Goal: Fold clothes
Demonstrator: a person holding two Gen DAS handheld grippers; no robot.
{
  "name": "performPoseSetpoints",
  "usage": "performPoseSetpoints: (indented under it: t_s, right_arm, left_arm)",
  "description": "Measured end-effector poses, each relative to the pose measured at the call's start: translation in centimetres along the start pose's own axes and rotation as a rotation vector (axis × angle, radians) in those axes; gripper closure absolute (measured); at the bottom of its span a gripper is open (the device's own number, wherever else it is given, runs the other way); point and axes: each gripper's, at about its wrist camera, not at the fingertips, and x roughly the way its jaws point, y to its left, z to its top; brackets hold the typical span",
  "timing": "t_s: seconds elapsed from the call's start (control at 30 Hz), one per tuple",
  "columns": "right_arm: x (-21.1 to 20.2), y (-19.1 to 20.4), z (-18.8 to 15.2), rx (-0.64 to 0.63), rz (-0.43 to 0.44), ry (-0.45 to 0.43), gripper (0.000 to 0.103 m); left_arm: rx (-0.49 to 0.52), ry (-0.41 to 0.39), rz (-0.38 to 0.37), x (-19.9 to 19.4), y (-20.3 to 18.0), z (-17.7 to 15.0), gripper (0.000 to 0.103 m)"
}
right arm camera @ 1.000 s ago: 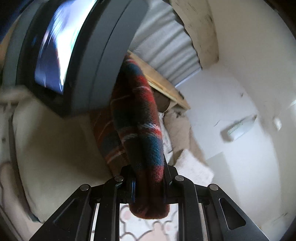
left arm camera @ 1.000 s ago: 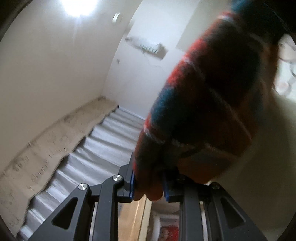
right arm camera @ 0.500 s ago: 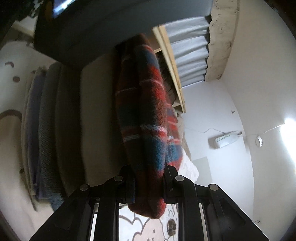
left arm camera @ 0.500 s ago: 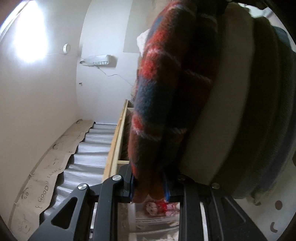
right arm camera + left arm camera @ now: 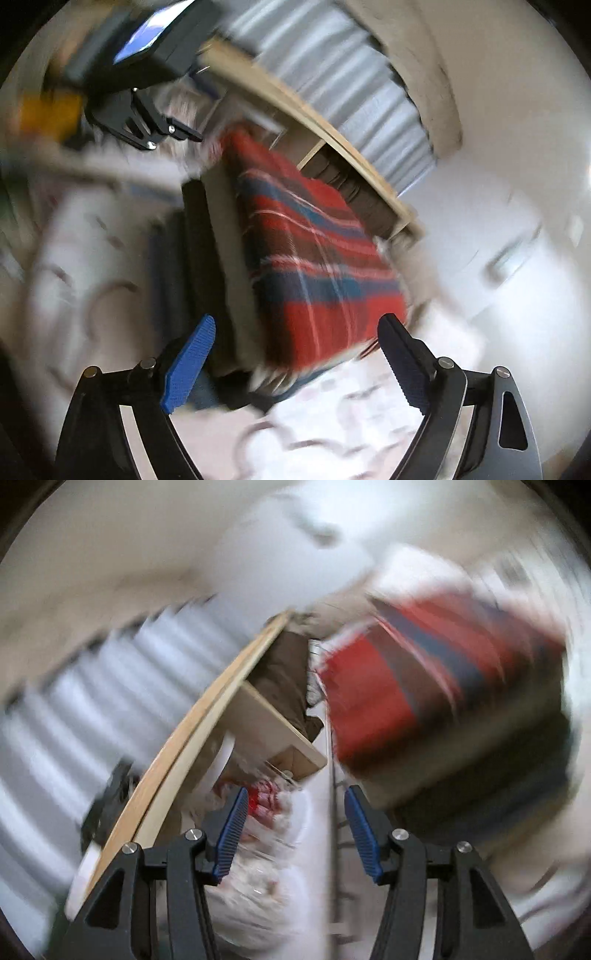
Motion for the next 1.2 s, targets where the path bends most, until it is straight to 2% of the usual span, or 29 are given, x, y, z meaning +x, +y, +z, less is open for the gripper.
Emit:
performPoseSetpoints:
  t_s: [0.07,0.1,0.13,0.17,0.23,0.27,0.3,0.37,0.53,0.63,0.7,0.77,0.9,0.97,1.13,1.2]
  right_arm:
    - [-2.4,-2.8,-1.1,0.204,0.082,-0.037,0.013]
    - [-3.6,-3.1,-2.0,0.285,0.096,-0.05,0.013]
    - [-4.0,-3.6,-2.4,0.337,0.099,-0.058,0.013]
    - [-4.6,-4.1,-3.2,0.393,0.091,-0.067,0.013]
    - [-5.0,-5.5,-4.1,0.446,0.041,-0.099,0.01]
    - [-5.5,-6.1,-4.7,0.456,0.005,-0.123,0.002]
    - [-5.9,-6.5,-5.5,0.478,-0.04,-0.129,0.0]
    - [-5.2,-9.2,-6.4,0.53,-0.056,-0.114,0.0]
    - [-5.1,-9.8,-9.7,0.665,-0.041,-0.071,0.0]
    - [-6.3,-9.9,-10.2,0.679,-0.049,-0.088,0.0]
    - [-7.6,-10.2,-10.3,0.702,-0.037,-0.103,0.0]
    - [-9.2,-10.6,-10.4,0.721,-0.013,-0.107,0.0]
    - [-11.8,-10.5,-10.3,0.678,-0.013,-0.075,0.0]
    - [-13.4,-10.0,-10.4,0.623,-0.034,-0.055,0.0]
    - [-16.4,-9.2,-11.6,0.566,-0.123,-0.017,0.0]
    - [-17.1,-9.3,-12.3,0.572,-0.131,-0.007,0.0]
  left_arm:
    - [-0.148,0.003,-0.074,-1.4,0.2,1.9,0.046]
    - [-0.185,-0.007,-0.088,-2.0,-0.1,2.4,0.044]
    - [-0.208,-0.02,-0.092,-2.5,-0.6,2.6,0.037]
    - [-0.231,-0.033,-0.096,-2.9,-1.0,2.8,0.032]
    - [-0.276,-0.06,-0.105,-3.9,-2.0,3.2,0.009]
    - [-0.299,-0.073,-0.109,-4.4,-2.5,3.4,0.004]
    - [-0.322,-0.086,-0.113,-4.9,-2.9,3.6,0.0]
    - [-0.367,-0.113,-0.121,-5.8,-3.9,4.0,0.0]
    - [-0.479,-0.164,-0.127,-8.0,-6.4,4.8,0.0]
    - [-0.511,-0.09,-0.042,-8.3,-8.8,4.8,0.0]
    - [-0.515,-0.047,0.046,-8.9,-10.6,4.7,0.0]
    - [-0.499,-0.043,0.064,-9.7,-12.3,4.6,0.0]
    - [-0.526,-0.033,-0.021,-11.3,-14.4,4.7,0.0]
    - [-0.557,-0.072,-0.087,-12.5,-15.2,4.6,0.0]
    - [-0.563,-0.07,-0.119,-15.1,-16.9,5.1,0.0]
    - [-0.566,-0.053,-0.133,-15.9,-17.5,5.3,0.0]
